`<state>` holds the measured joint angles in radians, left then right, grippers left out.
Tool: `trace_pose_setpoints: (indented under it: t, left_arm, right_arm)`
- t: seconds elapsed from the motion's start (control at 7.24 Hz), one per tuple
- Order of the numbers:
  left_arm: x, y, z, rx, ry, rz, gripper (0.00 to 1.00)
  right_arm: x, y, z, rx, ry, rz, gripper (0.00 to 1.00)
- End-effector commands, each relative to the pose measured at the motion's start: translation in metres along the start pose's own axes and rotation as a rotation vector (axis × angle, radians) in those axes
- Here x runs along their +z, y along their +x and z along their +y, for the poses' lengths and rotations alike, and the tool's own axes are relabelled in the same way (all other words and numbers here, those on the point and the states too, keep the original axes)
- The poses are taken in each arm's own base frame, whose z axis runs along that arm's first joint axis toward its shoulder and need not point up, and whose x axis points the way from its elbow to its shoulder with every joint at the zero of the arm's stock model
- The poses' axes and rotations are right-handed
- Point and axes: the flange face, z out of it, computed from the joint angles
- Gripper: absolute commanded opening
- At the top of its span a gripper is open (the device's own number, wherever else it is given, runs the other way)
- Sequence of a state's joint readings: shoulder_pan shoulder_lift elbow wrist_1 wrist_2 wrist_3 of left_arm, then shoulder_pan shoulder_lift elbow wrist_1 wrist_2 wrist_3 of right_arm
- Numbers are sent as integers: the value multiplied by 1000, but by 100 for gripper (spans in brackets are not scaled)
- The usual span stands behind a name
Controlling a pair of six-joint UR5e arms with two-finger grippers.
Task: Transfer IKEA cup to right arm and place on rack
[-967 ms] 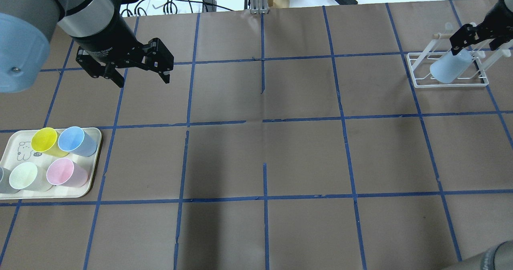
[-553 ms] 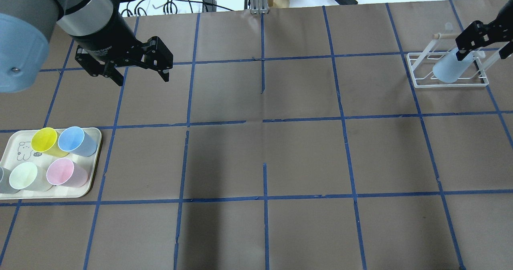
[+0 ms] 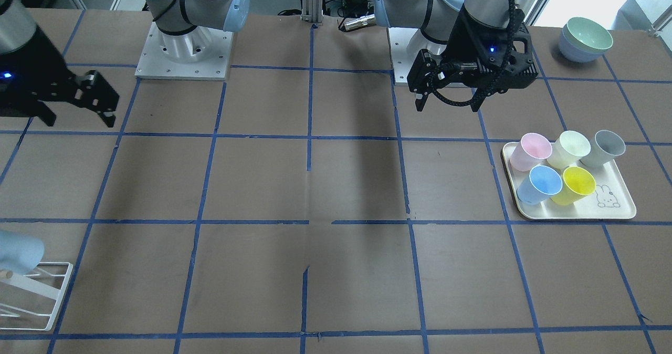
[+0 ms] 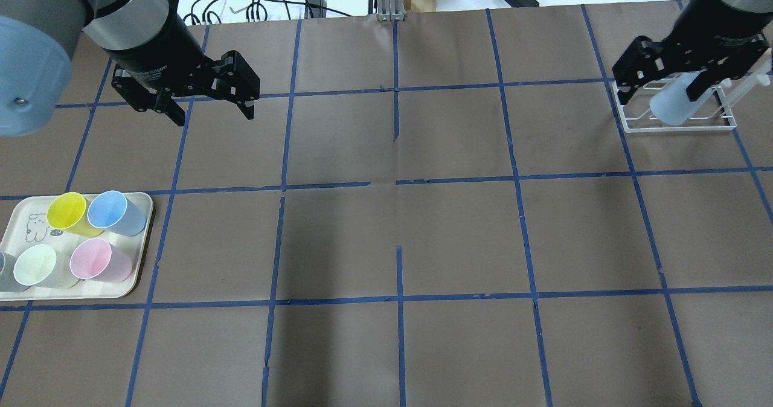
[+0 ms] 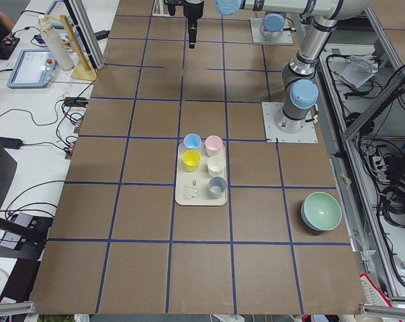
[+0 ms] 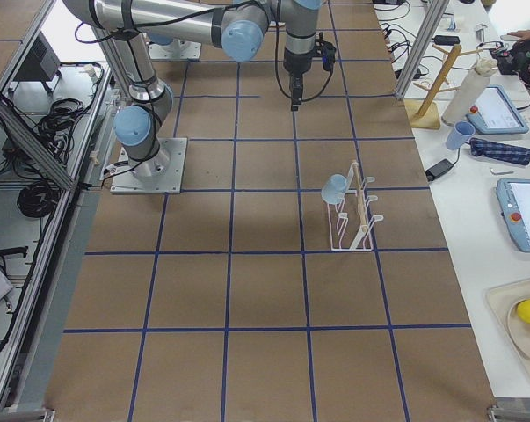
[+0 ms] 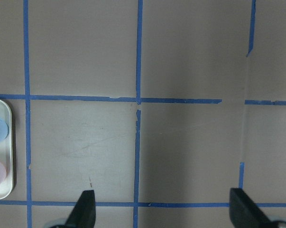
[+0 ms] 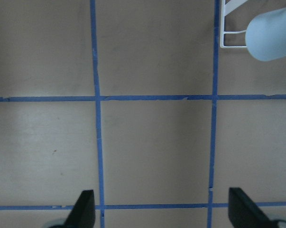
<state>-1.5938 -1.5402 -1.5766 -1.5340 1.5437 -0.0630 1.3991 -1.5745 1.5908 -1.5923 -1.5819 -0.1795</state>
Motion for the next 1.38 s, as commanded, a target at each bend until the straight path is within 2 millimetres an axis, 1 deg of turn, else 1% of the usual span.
trace_pose_setpoints:
  t: [0.0,0.14,0.28,0.41,0.55,0.97,1.24]
  left_arm:
    - [-1,0,0,0,1,1,100]
    - [-1,0,0,2,1,1,100]
    - [-1,0,0,3,1,-1,100]
    - [-1,0,0,3,1,-1,100]
    - [-1,-1,0,3,1,0,100]
    - [-1,-3,0,0,1,0,100]
    - [-1,-3,0,0,1,0,100]
  right_arm:
    - [-15,-70,32,-12,-5,5,100]
    - [-18,-77,47,-27,-52,0,100]
    - [-33,-78,59,-26,-24,-5,100]
    - [-36,-78,72,-26,-57,-8,100]
    - [-28,-78,78,-26,-131,-12,100]
    - [-18,-79,77,-16,-132,-15,100]
    - [-19,-75,75,-5,-121,-15,100]
